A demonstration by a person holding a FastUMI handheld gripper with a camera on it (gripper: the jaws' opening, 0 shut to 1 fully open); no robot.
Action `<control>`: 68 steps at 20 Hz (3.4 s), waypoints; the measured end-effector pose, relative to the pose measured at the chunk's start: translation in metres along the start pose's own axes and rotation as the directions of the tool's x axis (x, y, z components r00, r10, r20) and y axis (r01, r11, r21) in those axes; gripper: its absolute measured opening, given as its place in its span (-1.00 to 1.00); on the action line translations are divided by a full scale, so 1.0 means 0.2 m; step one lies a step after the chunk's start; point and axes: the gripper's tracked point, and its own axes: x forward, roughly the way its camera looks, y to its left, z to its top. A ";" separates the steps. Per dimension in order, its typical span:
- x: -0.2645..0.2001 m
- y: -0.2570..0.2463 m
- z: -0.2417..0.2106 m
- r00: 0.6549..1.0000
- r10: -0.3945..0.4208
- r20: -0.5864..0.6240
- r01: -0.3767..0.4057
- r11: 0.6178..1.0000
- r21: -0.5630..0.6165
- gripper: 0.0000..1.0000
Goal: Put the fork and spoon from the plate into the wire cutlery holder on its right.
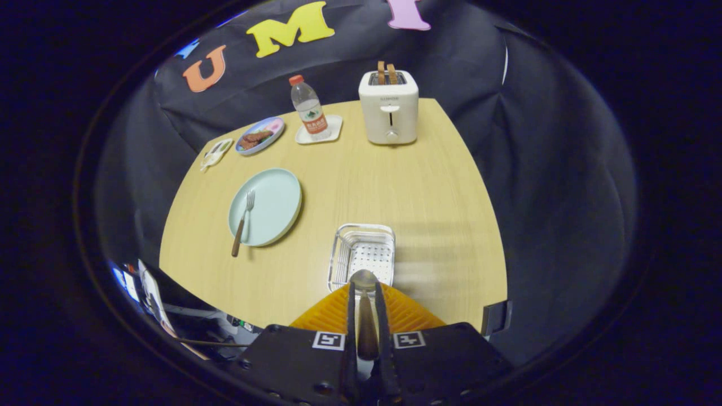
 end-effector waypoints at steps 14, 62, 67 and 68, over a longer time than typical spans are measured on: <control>0.13 0.63 0.15 0.984 0.114 0.134 -0.096 0.986 -0.139 0.51; 0.21 0.68 0.09 0.986 0.079 0.149 -0.072 0.996 -0.055 -0.91; 0.15 0.37 -0.01 0.989 0.030 0.142 -0.029 1.000 -0.009 -0.90; 0.14 0.33 -0.03 0.990 0.024 0.138 -0.025 1.000 0.005 -0.90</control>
